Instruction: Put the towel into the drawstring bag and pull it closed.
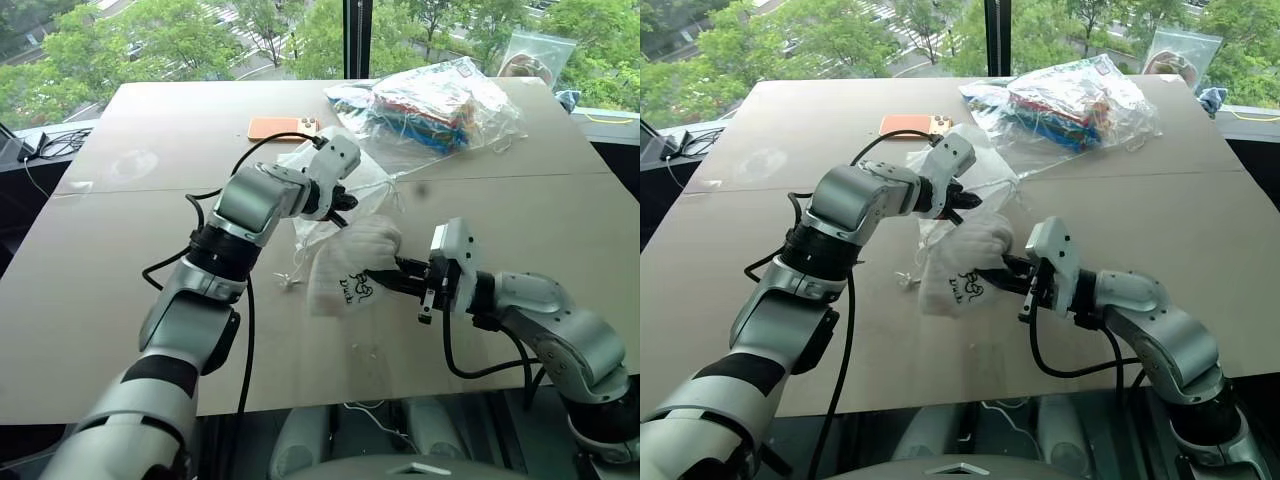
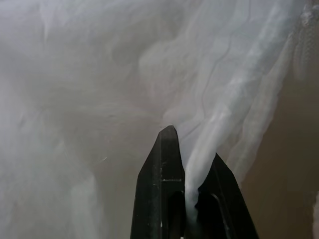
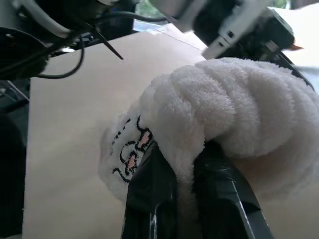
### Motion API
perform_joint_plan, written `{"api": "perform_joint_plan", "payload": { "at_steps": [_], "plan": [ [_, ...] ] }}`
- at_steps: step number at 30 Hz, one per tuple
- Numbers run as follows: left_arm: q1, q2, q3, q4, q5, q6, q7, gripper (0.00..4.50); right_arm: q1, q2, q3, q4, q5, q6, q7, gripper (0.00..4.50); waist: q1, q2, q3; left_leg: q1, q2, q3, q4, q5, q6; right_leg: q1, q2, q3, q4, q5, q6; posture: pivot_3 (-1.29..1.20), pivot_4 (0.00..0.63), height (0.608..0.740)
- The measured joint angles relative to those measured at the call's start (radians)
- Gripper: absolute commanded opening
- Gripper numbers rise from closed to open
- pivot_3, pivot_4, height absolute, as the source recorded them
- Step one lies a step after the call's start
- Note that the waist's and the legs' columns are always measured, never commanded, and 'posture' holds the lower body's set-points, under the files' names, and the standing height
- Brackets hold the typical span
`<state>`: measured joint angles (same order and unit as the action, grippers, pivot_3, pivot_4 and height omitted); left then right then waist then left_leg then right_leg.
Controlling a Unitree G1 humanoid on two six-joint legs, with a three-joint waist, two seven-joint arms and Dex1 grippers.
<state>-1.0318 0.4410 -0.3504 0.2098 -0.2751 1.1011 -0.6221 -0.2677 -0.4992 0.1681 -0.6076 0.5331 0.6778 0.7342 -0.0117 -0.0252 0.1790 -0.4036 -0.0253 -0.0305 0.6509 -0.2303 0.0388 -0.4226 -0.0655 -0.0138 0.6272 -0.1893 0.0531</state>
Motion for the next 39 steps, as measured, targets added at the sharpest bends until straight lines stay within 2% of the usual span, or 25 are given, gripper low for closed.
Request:
{"api": "perform_joint_plan", "payload": {
  "at_steps": [3, 9, 13, 18, 21, 26, 30, 32, 35, 39],
  "plan": [
    [-0.001, 0.0, -0.013, -0.007, 0.001, -0.011, -0.039, 0.0, -0.031, -0.047, 0.037, 0.044, -0.057, -0.022, 0.019, 0.06, 0.001, 0.0, 0.0, -0.001, 0.0, 0.0, 0.0, 0.0, 0.0, 0.0, 0.0, 0.0, 0.0, 0.0, 0.0, 0.0, 0.15, 0.74],
    [0.012, 0.066, -0.014, -0.054, 0.037, -0.033, -0.07, 0.0, 0.074, -0.103, 0.081, 0.202, -0.117, 0.012, 0.023, 0.06, 0.0, 0.0, 0.0, -0.009, 0.0, 0.0, 0.002, 0.0, 0.0, -0.008, 0.0, 0.0, 0.001, 0.003, -0.004, 0.0, 0.15, 0.74],
    [0.034, 0.093, -0.014, -0.072, 0.059, -0.035, -0.074, 0.0, 0.083, -0.115, 0.05, 0.217, -0.083, 0.049, 0.035, 1.81, 0.002, 0.0, 0.0, -0.01, 0.0, -0.001, 0.002, 0.0, 0.0, -0.01, 0.0, -0.001, 0.001, 0.003, -0.004, 0.0, 0.15, 0.74],
    [0.065, 0.125, -0.007, -0.084, 0.077, -0.034, -0.071, 0.0, 0.078, -0.093, -0.04, 0.194, 0.05, 0.225, 0.015, 4.04, 0.005, 0.0, 0.0, -0.011, 0.0, -0.001, 0.003, 0.0, 0.0, -0.009, 0.0, -0.001, 0.001, 0.003, -0.004, 0.0, 0.15, 0.74],
    [0.085, 0.124, -0.005, -0.11, 0.079, -0.023, -0.069, 0.0, 0.041, -0.01, -0.072, 0.196, 0.112, 0.325, -0.051, 4.04, 0.001, 0.0, 0.0, -0.011, 0.0, -0.001, 0.003, 0.0, 0.0, -0.01, 0.0, -0.001, 0.002, 0.003, -0.004, 0.0, 0.15, 0.74],
    [0.094, 0.117, -0.001, -0.138, 0.079, 0.004, -0.062, 0.0, -0.022, 0.129, -0.083, 0.229, 0.116, 0.422, -0.206, 4.04, -0.001, 0.0, 0.0, -0.01, 0.0, -0.001, 0.003, 0.0, 0.0, -0.01, 0.0, -0.001, 0.004, 0.003, -0.004, 0.0, 0.15, 0.74],
    [0.094, 0.114, 0.01, -0.15, 0.078, 0.019, -0.054, 0.0, -0.033, 0.159, -0.068, 0.23, 0.099, 0.44, -0.26, 4.04, -0.004, 0.0, -0.001, -0.008, 0.0, 0.0, 0.004, 0.0, 0.0, -0.01, 0.0, 0.0, 0.006, 0.003, -0.004, 0.0, 0.15, 0.74],
    [0.094, 0.109, 0.013, -0.15, 0.078, 0.025, -0.051, 0.0, -0.037, 0.143, -0.019, 0.227, 0.064, 0.409, -0.26, 4.04, -0.005, 0.0, -0.001, -0.006, 0.0, 0.001, 0.004, 0.0, 0.0, -0.009, 0.0, 0.001, 0.009, 0.002, -0.003, 0.0, 0.15, 0.74],
    [0.094, 0.1, 0.019, -0.15, 0.078, 0.028, -0.05, 0.0, -0.053, 0.102, 0.083, 0.238, -0.032, 0.319, -0.252, 3.21, -0.007, 0.0, -0.001, 0.001, 0.0, 0.002, 0.004, 0.0, 0.0, -0.004, 0.001, 0.002, 0.012, 0.0, 0.0, 0.0, 0.15, 0.74],
    [0.097, 0.099, 0.019, -0.15, 0.078, 0.014, -0.054, 0.0, -0.069, 0.018, 0.247, 0.274, -0.224, 0.073, -0.226, 1.28, -0.009, 0.0, -0.001, 0.009, 0.001, 0.002, 0.003, 0.0, 0.0, 0.001, 0.002, 0.002, 0.012, -0.002, -0.003, 0.0, 0.15, 0.74]
  ]
}}
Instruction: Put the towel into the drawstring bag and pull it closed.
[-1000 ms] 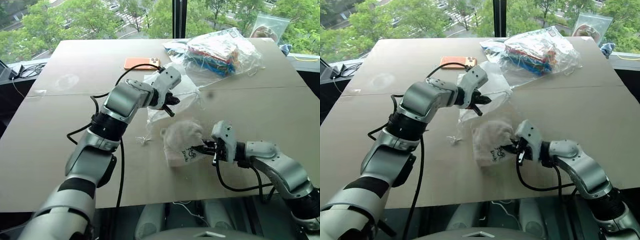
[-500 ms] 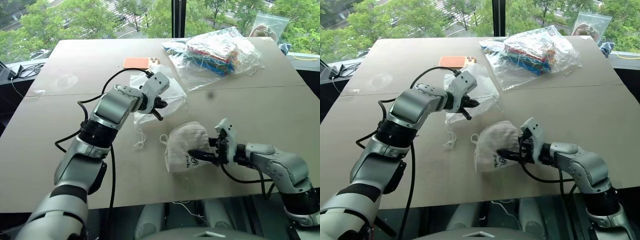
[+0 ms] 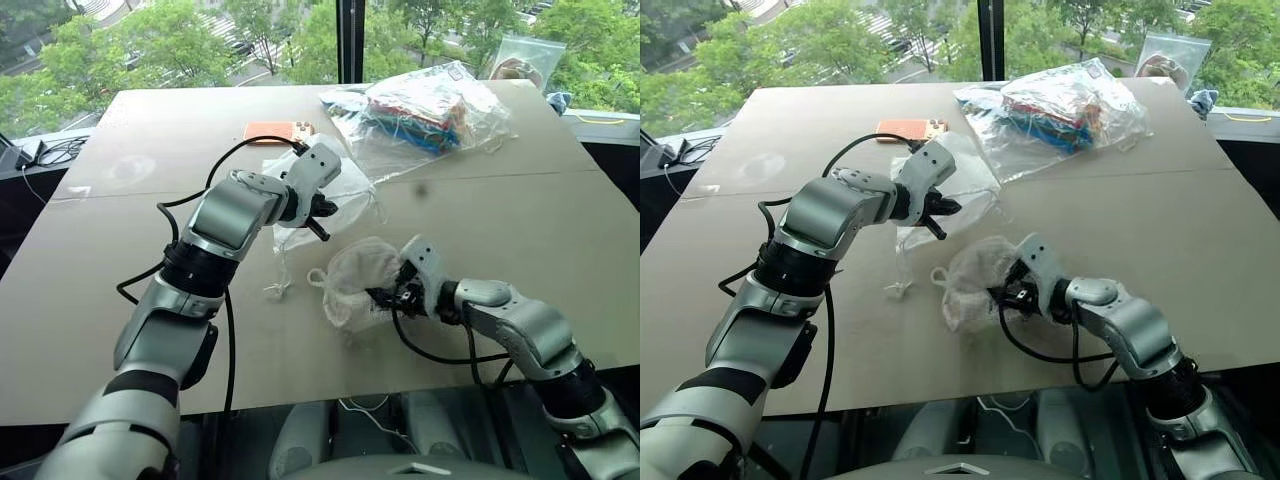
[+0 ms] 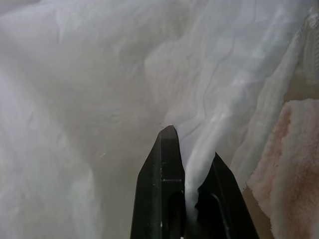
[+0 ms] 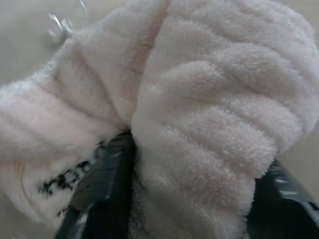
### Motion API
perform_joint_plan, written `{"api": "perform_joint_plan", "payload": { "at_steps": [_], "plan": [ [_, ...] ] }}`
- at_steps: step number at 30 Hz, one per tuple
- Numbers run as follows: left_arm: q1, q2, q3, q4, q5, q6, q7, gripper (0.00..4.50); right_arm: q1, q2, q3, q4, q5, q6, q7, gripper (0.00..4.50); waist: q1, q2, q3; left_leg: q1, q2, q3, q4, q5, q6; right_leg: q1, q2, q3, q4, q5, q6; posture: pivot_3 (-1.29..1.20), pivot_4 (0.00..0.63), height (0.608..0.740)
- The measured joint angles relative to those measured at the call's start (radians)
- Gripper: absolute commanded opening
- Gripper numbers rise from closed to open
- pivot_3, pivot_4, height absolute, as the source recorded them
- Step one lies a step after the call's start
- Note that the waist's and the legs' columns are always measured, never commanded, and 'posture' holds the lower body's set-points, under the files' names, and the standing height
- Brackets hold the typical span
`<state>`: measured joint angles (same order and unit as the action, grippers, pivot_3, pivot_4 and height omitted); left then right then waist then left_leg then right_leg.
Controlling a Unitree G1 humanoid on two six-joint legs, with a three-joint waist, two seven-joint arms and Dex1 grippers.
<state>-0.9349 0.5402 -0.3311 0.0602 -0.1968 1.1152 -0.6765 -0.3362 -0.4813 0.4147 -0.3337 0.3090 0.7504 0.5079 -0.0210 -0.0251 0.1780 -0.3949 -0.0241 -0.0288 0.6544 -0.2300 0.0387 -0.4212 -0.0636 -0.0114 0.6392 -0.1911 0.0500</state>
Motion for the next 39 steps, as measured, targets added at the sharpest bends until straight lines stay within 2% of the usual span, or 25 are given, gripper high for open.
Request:
{"api": "perform_joint_plan", "payload": {
  "at_steps": [2, 3, 8, 13, 20, 29, 35, 39],
  "plan": [
    [0.009, 0.0, 0.0, 0.0, 0.0, -0.016, -0.006, 0.0, 0.0, -0.036, 0.054, 0.001, -0.082, -0.114, 0.011, 0.35, 0.002, 0.0, 0.0, 0.0, 0.0, 0.0, 0.0, 0.0, 0.0, 0.0, 0.0, 0.0, 0.0, 0.0, 0.001, 0.0, 0.15, 0.74],
    [0.014, 0.0, 0.0, 0.0, 0.0, -0.024, -0.01, 0.0, 0.005, -0.038, 0.057, 0.0, -0.104, -0.15, 0.014, 0.04, 0.003, 0.0, 0.0, 0.0, 0.0, 0.0, 0.001, 0.0, 0.0, 0.0, 0.0, 0.0, 0.0, 0.001, 0.002, 0.0, 0.15, 0.74],
    [0.048, -0.008, 0.007, 0.005, -0.004, -0.099, -0.055, 0.0, 0.006, -0.063, 0.055, -0.005, -0.183, -0.256, 0.053, 0.04, 0.008, 0.0, 0.0, -0.004, -0.001, 0.0, 0.001, 0.0, -0.001, -0.001, -0.001, 0.0, -0.001, 0.002, 0.003, 0.0, 0.15, 0.74],
    [0.054, -0.023, 0.006, 0.007, -0.002, -0.157, -0.086, 0.0, -0.067, -0.04, 0.062, 0.005, -0.233, -0.323, 0.101, 0.04, 0.008, 0.0, 0.0, -0.005, -0.001, 0.0, 0.001, 0.0, -0.001, -0.002, -0.001, 0.0, -0.002, 0.002, 0.003, 0.0, 0.15, 0.74],
    [0.054, -0.014, 0.005, 0.007, 0.012, -0.189, -0.115, 0.0, -0.157, -0.024, 0.1, 0.128, -0.356, -0.491, 0.175, 0.04, 0.008, 0.0, 0.001, -0.005, -0.001, 0.0, 0.0, 0.0, -0.001, -0.002, -0.001, 0.0, -0.003, 0.002, 0.003, 0.0, 0.15, 0.74],
    [0.054, 0.0, 0.004, 0.007, 0.059, -0.231, -0.114, 0.0, -0.245, -0.017, 0.131, 0.188, -0.476, -0.652, 0.258, 0.04, 0.007, 0.0, 0.001, -0.005, -0.001, 0.0, 0.0, 0.0, -0.001, -0.002, -0.001, 0.0, -0.003, 0.002, 0.003, 0.0, 0.15, 0.74],
    [0.091, 0.026, 0.008, -0.053, 0.051, -0.26, -0.156, 0.0, -0.234, 0.035, 0.113, 0.247, -0.455, -0.704, 0.272, 0.04, 0.007, 0.0, 0.001, -0.005, -0.001, 0.0, -0.001, 0.0, -0.001, -0.002, -0.001, 0.0, -0.004, 0.004, -0.001, 0.0, 0.15, 0.74],
    [0.14, 0.083, 0.016, -0.144, 0.006, -0.254, -0.222, 0.0, -0.186, 0.094, 0.035, 0.274, -0.382, -0.613, 0.259, 0.04, 0.007, 0.0, 0.001, -0.006, -0.001, 0.0, -0.001, 0.0, -0.001, -0.002, -0.001, 0.0, -0.004, 0.004, -0.002, 0.0, 0.15, 0.74]
  ]
}}
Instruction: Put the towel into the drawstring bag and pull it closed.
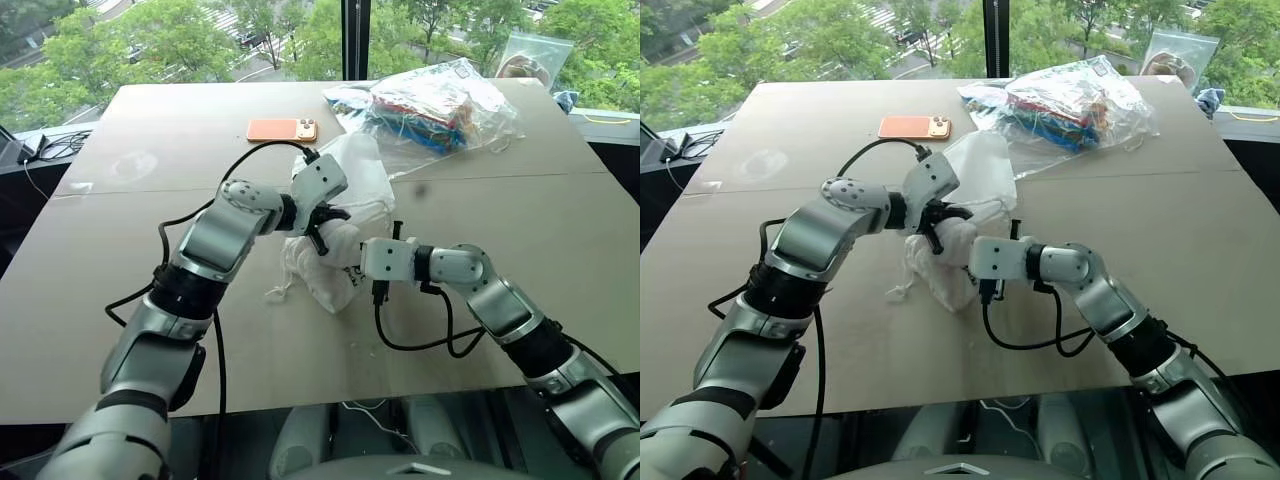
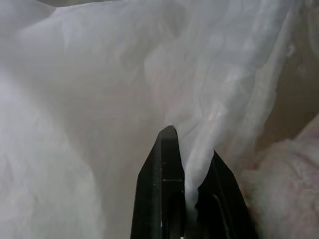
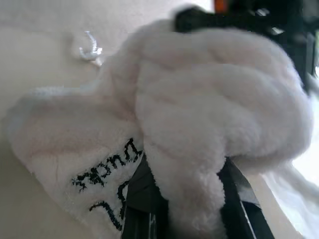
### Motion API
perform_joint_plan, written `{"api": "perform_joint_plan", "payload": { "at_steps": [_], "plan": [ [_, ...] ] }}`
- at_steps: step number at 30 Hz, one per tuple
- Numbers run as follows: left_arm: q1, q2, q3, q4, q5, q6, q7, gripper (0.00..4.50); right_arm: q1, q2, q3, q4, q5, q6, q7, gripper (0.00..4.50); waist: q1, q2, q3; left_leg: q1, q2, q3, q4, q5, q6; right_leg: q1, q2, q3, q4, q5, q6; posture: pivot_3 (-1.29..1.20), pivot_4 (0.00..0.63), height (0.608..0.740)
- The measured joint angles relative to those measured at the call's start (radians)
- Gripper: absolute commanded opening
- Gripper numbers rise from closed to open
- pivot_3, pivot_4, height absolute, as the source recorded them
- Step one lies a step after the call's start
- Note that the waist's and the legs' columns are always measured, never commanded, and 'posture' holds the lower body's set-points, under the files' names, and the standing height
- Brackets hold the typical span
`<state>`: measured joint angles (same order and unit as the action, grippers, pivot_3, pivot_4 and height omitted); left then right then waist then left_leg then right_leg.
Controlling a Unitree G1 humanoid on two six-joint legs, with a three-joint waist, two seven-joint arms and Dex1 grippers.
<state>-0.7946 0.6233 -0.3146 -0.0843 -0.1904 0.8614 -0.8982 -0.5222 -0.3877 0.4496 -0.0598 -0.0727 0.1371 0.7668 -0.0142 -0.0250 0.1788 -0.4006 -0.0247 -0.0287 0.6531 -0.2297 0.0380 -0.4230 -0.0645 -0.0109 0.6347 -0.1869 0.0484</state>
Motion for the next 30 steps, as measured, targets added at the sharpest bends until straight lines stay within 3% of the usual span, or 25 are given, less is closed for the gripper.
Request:
{"api": "perform_joint_plan", "payload": {
  "at_steps": [6, 10, 16, 20, 25, 30],
  "plan": [
    [0.045, 0.089, 0.014, -0.098, -0.021, 0.011, -0.04, 0.0, 0.064, 0.036, -0.078, -0.067, 0.08, 0.28, -0.016, 0.04, 0.001, 0.0, 0.0, 0.0, 0.0, 0.0, 0.0, 0.0, 0.0, 0.0, 0.0, 0.0, 0.0, 0.0, 0.0, 0.0, 0.15, 0.74],
    [0.053, 0.088, 0.014, -0.099, -0.015, 0.018, -0.023, 0.0, 0.092, 0.119, -0.139, -0.183, 0.199, 0.638, -0.069, 0.04, 0.001, 0.0, 0.0, 0.0, 0.0, 0.0, 0.0, 0.0, 0.0, 0.0, 0.0, 0.0, 0.0, 0.0, 0.0, 0.0, 0.15, 0.74],
    [0.0, 0.034, 0.04, -0.005, -0.002, 0.072, 0.047, 0.0, 0.112, 0.061, -0.158, -0.325, 0.283, 0.831, -0.076, 0.04, 0.004, 0.0, 0.0, 0.0, -0.001, -0.001, 0.0, 0.0, 0.0, 0.0, 0.0, -0.001, 0.0, -0.002, 0.004, 0.0, 0.15, 0.74],
    [-0.028, 0.017, 0.07, 0.02, -0.006, 0.093, 0.072, 0.0, 0.133, -0.011, -0.152, -0.363, 0.289, 0.835, -0.073, 0.04, -0.001, 0.0, 0.0, 0.0, 0.0, 0.0, 0.0, 0.0, 0.0, 0.0, 0.0, -0.001, 0.0, -0.003, 0.004, 0.0, 0.15, 0.74],
    [-0.026, 0.008, 0.067, 0.026, 0.005, 0.08, 0.078, 0.0, 0.137, 0.07, -0.195, -0.402, 0.372, 0.669, -0.048, 0.04, -0.004, 0.001, 0.0, 0.0, 0.0, -0.001, -0.001, 0.0, 0.0, -0.001, 0.001, -0.001, 0.001, -0.003, 0.004, 0.0, 0.15, 0.74],
    [-0.027, 0.001, 0.067, 0.028, -0.002, 0.085, 0.059, 0.0, 0.063, 0.05, -0.153, -0.383, 0.331, 0.438, 0.003, 0.04, 0.001, 0.0, 0.0, 0.0, 0.0, 0.0, 0.0, 0.0, 0.0, 0.0, 0.0, -0.001, -0.001, -0.002, 0.004, 0.0, 0.15, 0.74]
  ]
}}
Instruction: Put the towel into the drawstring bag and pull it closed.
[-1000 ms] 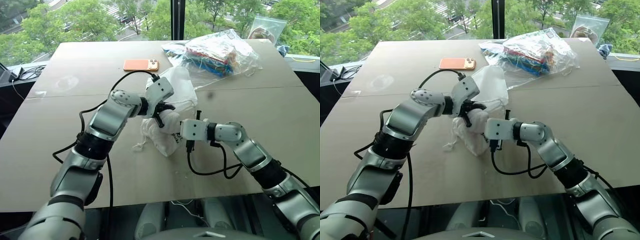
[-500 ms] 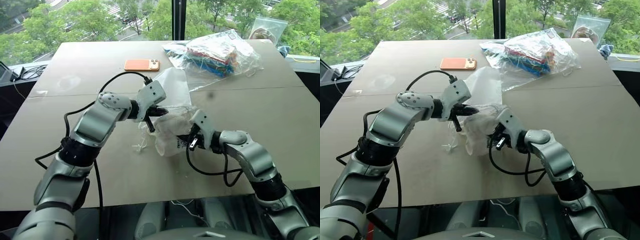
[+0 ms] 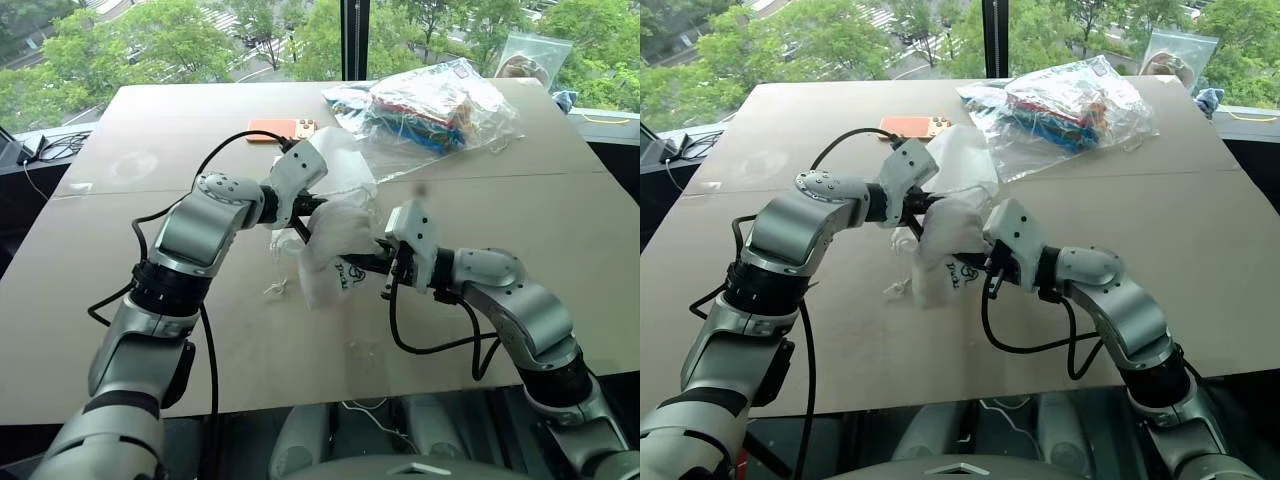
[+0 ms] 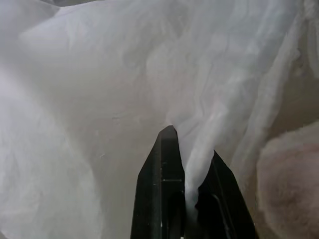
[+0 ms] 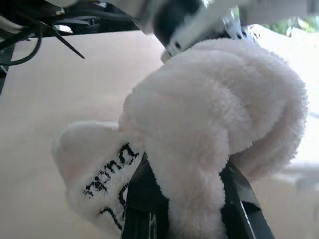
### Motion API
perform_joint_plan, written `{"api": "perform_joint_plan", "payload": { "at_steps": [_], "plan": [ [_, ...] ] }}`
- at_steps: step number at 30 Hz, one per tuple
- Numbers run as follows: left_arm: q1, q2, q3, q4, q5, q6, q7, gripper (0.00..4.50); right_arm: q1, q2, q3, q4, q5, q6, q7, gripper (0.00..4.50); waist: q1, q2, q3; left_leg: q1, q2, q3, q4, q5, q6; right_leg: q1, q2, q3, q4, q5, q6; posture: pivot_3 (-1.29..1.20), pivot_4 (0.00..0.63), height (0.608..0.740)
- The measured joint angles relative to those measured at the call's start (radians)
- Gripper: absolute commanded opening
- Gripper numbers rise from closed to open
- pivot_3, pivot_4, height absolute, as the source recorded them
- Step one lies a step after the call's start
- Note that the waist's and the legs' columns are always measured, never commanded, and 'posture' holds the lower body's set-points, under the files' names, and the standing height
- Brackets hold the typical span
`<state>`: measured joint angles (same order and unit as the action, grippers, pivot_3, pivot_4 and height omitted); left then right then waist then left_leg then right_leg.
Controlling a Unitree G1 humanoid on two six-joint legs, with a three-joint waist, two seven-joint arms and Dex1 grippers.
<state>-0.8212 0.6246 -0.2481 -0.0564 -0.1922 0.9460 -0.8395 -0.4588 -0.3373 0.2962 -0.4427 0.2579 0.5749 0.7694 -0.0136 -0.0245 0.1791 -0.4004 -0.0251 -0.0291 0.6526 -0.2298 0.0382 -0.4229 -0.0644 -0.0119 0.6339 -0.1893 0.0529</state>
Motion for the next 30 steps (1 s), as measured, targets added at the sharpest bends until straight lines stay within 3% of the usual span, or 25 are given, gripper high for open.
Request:
{"api": "perform_joint_plan", "payload": {
  "at_steps": [6, 12, 26, 30],
  "plan": [
    [0.0, -0.007, -0.003, 0.0, -0.012, 0.006, -0.033, 0.0, -0.067, 0.037, 0.05, 0.271, -0.119, -0.22, -0.014, 0.04, -0.001, 0.0, 0.0, 0.0, 0.0, 0.0, 0.0, 0.0, 0.0, 0.0, 0.0, 0.0, 0.001, 0.002, -0.004, 0.0, 0.15, 0.74],
    [0.005, 0.002, -0.004, -0.037, -0.028, 0.012, -0.054, 0.0, -0.1, 0.072, 0.069, 0.427, -0.178, -0.301, -0.024, 0.04, -0.003, 0.0, 0.0, 0.0, 0.0, 0.0, 0.0, 0.0, 0.0, -0.001, 0.0, 0.001, 0.0, 0.002, -0.004, 0.0, 0.15, 0.74],
    [0.007, 0.008, -0.001, -0.056, -0.067, 0.087, -0.04, 0.0, -0.054, 0.206, -0.091, 0.399, -0.056, 0.236, -0.222, 0.04, 0.0, 0.0, 0.0, 0.0, 0.0, 0.0, 0.0, 0.0, 0.0, 0.0, 0.0, 0.001, 0.001, 0.003, -0.005, 0.0, 0.15, 0.74],
    [0.043, 0.031, -0.041, -0.094, -0.064, 0.08, -0.041, 0.0, -0.057, 0.327, -0.254, 0.394, 0.037, 0.37, -0.338, 0.04, -0.001, 0.0, 0.0, 0.0, 0.0, 0.0, -0.001, 0.0, 0.0, -0.001, 0.0, 0.001, 0.001, 0.003, -0.005, 0.0, 0.15, 0.74]
  ]
}}
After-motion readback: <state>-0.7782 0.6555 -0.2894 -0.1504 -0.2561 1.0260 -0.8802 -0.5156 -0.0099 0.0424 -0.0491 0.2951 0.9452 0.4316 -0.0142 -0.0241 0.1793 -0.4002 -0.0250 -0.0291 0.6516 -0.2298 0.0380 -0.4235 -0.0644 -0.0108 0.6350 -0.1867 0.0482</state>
